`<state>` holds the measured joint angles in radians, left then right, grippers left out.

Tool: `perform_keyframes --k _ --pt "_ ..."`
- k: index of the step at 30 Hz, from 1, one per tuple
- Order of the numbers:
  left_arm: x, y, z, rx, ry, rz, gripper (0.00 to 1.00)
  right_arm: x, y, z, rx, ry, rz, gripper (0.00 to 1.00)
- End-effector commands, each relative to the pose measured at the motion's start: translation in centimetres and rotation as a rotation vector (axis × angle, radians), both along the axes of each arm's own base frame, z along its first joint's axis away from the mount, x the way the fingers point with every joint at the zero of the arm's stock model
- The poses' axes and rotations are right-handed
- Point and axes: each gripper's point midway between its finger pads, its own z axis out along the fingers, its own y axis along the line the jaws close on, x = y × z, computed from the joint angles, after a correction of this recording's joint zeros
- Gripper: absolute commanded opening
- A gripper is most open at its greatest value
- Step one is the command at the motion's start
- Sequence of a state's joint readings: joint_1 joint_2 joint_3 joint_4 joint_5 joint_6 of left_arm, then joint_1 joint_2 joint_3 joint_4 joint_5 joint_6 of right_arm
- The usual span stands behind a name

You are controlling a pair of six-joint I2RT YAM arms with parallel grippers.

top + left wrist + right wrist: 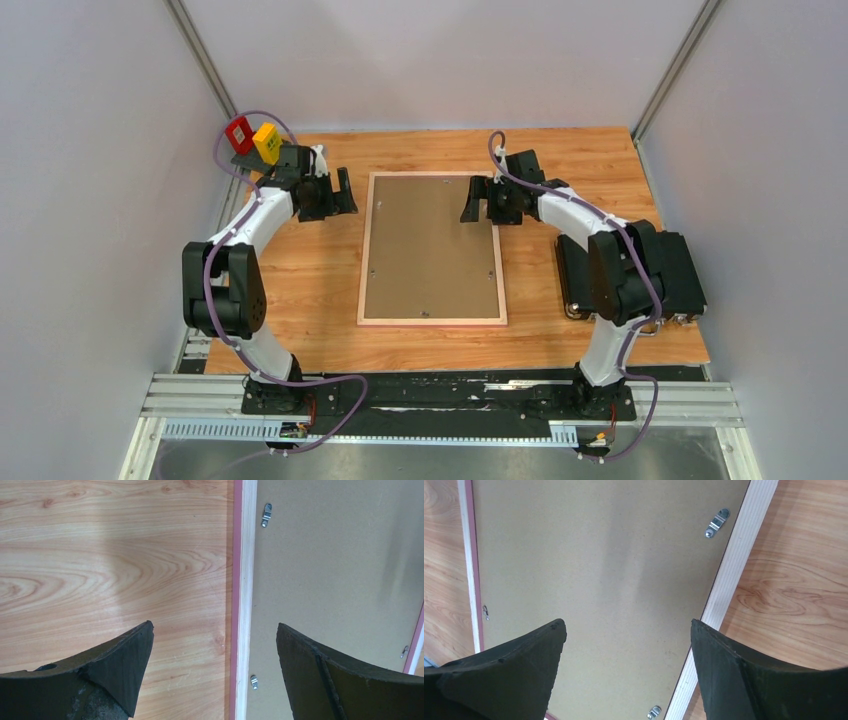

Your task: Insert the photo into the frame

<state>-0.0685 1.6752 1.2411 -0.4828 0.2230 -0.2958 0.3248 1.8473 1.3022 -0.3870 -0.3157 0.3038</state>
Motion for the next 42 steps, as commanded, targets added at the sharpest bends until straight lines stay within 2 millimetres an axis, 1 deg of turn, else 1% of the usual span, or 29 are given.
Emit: perform_keyframes --k 1,6,10,15,21,24,30,31,34,36,38,39,42 --pt "0.2 0.6 1.8 0.019 -0.065 -0.003 1.0 0.8 0.0 3.2 -0.002 -0.11 0.006 0.92" --pt "0.1 0.6 1.9 0.018 -0.067 -0.003 1.0 0.9 -0.2 3.4 -0.013 -0.127 0.002 0.91" --pt "0.0 0.6 2.1 0.021 -0.076 -0.006 1.0 1.4 -0.6 4.0 -0.035 -0.162 0.001 0.9" --pt "0.0 0.7 2.6 0.033 -0.095 -0.019 1.0 2.2 -1.6 4.5 -0.099 -0.227 -0.001 0.88" --pt "-0.1 1.3 3.1 0.085 -0.13 -0.053 1.0 2.6 -3.0 3.8 -0.197 -0.28 0.02 0.87" --pt "-0.2 0.7 2.9 0.08 -0.134 -0.116 1.0 2.6 -3.4 3.4 -0.23 -0.311 0.052 0.86" --pt "-0.2 -0.3 1.2 0.076 -0.077 -0.206 1.0 2.1 -3.3 2.9 -0.255 -0.361 0.141 0.86" --pt "-0.2 -0.8 0.8 0.078 -0.067 -0.219 1.0 2.1 -3.4 2.7 -0.258 -0.364 0.149 0.85" --pt "0.2 -1.4 0.1 0.116 -0.055 -0.243 1.0 2.0 -3.5 2.3 -0.267 -0.374 0.156 0.85" --pt "0.5 -2.1 -1.1 0.143 -0.028 -0.262 1.0 1.9 -3.5 2.0 -0.268 -0.378 0.159 0.85" --pt "0.8 -2.9 -1.9 0.175 -0.004 -0.274 0.97 1.8 -3.6 1.7 -0.273 -0.382 0.162 0.85" --pt "0.9 -2.9 -2.1 0.187 0.008 -0.272 0.96 1.7 -3.7 1.6 -0.276 -0.385 0.164 0.85" --pt "1.2 -3.9 -3.3 0.194 0.038 -0.289 0.91 1.4 -4.1 1.6 -0.285 -0.399 0.163 0.85"
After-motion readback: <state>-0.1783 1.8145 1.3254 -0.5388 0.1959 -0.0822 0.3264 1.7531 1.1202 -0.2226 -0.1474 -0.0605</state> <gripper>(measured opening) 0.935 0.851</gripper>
